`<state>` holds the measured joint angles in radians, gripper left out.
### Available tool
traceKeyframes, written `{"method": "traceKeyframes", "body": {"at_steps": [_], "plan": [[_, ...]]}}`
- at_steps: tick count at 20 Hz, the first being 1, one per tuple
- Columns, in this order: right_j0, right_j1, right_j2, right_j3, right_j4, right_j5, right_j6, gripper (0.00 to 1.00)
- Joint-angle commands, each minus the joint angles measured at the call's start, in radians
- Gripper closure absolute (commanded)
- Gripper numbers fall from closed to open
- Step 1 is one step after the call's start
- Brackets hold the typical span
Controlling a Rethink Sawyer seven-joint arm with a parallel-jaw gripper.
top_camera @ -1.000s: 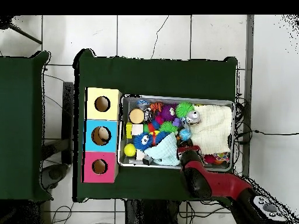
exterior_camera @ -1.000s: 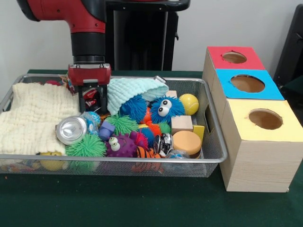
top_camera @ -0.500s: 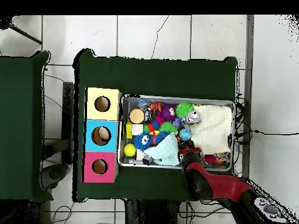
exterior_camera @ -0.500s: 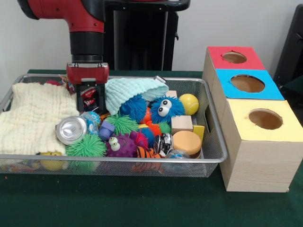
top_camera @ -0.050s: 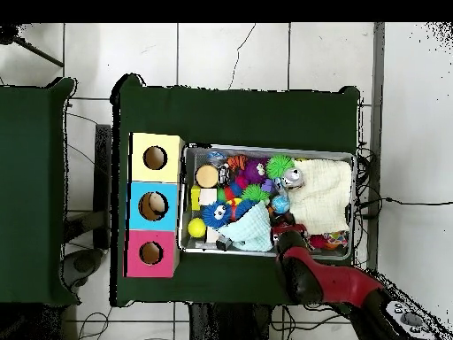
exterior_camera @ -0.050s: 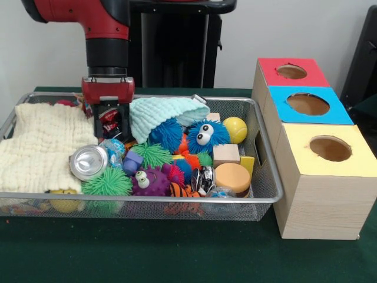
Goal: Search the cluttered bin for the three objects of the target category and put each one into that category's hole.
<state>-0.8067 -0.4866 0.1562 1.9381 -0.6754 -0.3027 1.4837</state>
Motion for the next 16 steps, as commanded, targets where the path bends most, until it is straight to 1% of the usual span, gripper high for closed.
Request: {"method": "traceKeyframes", "body": {"at_steps": [1, 5, 7, 10, 16], "plan": [[-0.117, -0.129, 0.108, 0.051, -0.003, 0.222, 0.109, 0.00], [-0.183, -0.234, 0.188, 0.124, 0.033, 0.323, 0.075, 0.00], [-0.193, -0.254, 0.202, 0.133, 0.044, 0.351, 0.066, 0.00], [-0.201, -0.252, 0.212, 0.133, 0.033, 0.345, 0.073, 0.00], [-0.166, -0.222, 0.179, 0.110, 0.001, 0.297, 0.102, 0.00]]}}
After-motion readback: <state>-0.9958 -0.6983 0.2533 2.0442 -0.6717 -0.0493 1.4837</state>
